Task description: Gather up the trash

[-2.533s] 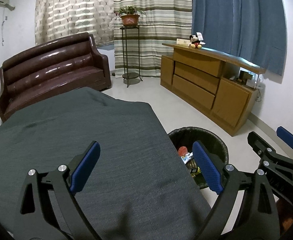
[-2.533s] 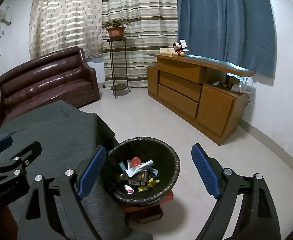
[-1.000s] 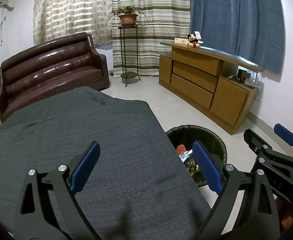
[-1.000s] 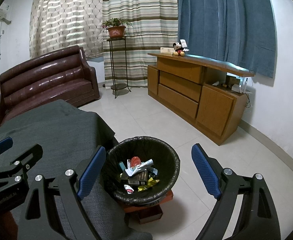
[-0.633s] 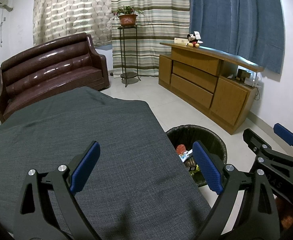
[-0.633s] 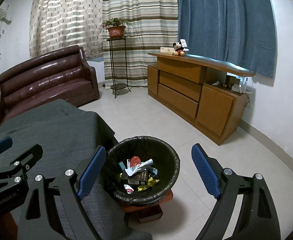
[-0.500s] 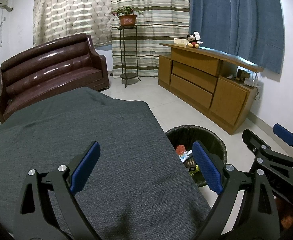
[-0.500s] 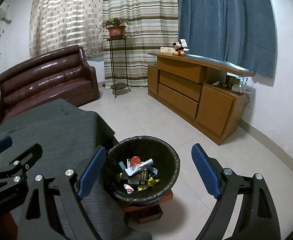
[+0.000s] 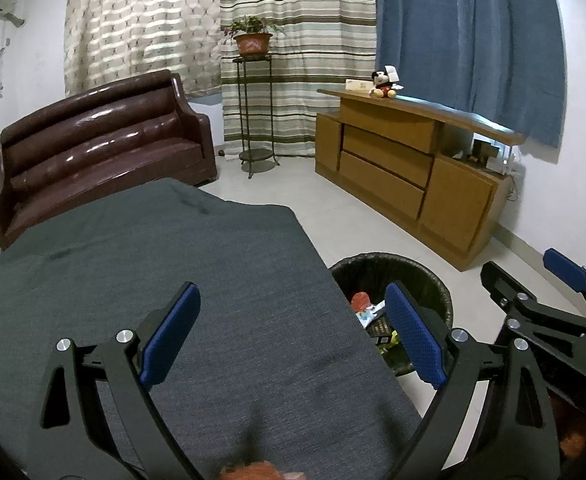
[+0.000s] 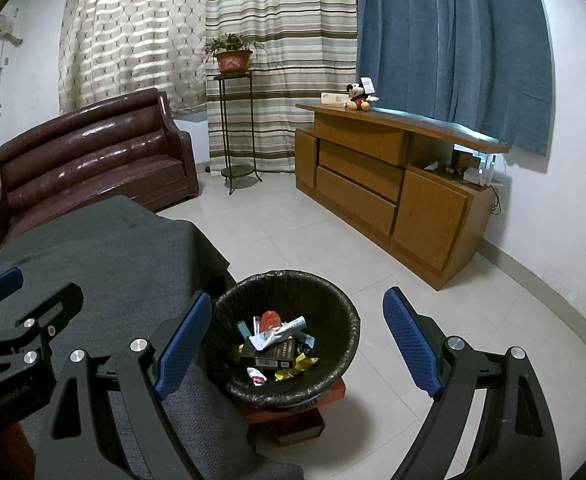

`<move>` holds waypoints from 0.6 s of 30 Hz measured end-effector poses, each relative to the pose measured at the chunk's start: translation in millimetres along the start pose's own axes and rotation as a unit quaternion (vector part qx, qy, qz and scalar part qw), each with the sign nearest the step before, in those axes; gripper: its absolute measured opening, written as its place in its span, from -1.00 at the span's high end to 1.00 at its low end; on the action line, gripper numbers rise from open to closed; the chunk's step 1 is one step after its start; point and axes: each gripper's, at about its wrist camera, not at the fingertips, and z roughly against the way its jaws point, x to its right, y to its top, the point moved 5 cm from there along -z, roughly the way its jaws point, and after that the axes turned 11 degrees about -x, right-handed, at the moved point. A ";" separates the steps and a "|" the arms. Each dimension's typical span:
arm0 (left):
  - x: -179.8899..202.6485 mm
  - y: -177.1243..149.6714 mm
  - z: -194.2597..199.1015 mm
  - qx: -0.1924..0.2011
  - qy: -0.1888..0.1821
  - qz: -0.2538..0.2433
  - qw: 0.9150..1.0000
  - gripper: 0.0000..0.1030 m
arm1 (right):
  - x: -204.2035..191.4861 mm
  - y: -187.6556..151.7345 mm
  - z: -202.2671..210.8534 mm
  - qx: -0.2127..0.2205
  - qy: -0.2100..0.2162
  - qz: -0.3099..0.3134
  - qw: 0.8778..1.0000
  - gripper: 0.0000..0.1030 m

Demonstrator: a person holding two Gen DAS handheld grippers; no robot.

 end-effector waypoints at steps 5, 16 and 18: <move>1.8 0.3 1.2 0.006 -0.008 -0.001 1.000 -0.77 | -0.2 0.3 0.4 0.000 0.000 0.000 1.000 -0.65; 1.5 -0.9 -2.4 0.000 -0.020 -0.008 1.000 -0.77 | -0.7 1.1 1.4 -0.001 0.000 -0.001 1.000 -0.65; 1.0 -1.2 -3.1 -0.001 -0.021 -0.007 1.000 -0.77 | -0.9 0.7 1.4 0.000 0.000 0.000 1.000 -0.65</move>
